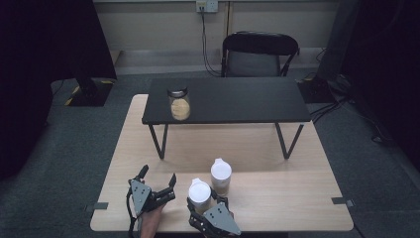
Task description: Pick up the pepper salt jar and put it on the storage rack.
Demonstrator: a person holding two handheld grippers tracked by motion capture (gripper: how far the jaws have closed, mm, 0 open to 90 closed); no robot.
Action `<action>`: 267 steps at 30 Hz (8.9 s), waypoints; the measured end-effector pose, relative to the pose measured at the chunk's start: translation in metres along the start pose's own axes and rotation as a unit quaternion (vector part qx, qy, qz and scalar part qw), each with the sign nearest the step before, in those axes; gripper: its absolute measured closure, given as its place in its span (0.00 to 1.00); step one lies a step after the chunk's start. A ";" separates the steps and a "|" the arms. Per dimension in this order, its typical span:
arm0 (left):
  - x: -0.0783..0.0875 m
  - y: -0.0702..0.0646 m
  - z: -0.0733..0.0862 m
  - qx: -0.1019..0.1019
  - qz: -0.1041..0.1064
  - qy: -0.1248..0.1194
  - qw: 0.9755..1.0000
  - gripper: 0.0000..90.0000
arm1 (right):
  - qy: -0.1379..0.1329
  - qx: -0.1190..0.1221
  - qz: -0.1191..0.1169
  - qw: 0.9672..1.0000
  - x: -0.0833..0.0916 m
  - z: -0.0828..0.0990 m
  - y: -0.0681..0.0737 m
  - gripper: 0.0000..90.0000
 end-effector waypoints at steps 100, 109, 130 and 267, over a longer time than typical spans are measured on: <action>0.000 0.001 0.000 0.000 -0.005 0.000 1.000 0.01 | -0.032 0.019 -0.026 0.999 -0.022 -0.129 -0.050 0.34; 0.000 0.001 0.000 0.000 -0.005 -0.001 1.000 0.01 | -0.035 0.020 -0.018 0.999 -0.028 -0.141 -0.063 0.34; 0.000 0.001 0.000 0.000 -0.005 -0.001 1.000 0.01 | -0.039 0.016 0.020 0.999 -0.042 -0.181 -0.105 0.34; 0.000 0.001 0.000 0.000 -0.004 -0.001 1.000 0.02 | -0.054 -0.013 0.094 0.994 -0.102 -0.205 -0.187 0.00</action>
Point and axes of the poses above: each handheld gripper's, and its own axes: x roughly backward along the jaws, z roughly out of its underside, y roughly to its left, the point moved 9 cm from there along -x, roughly forward along the jaws, and after that the axes turned 10 degrees about x, right-handed, at the moved point
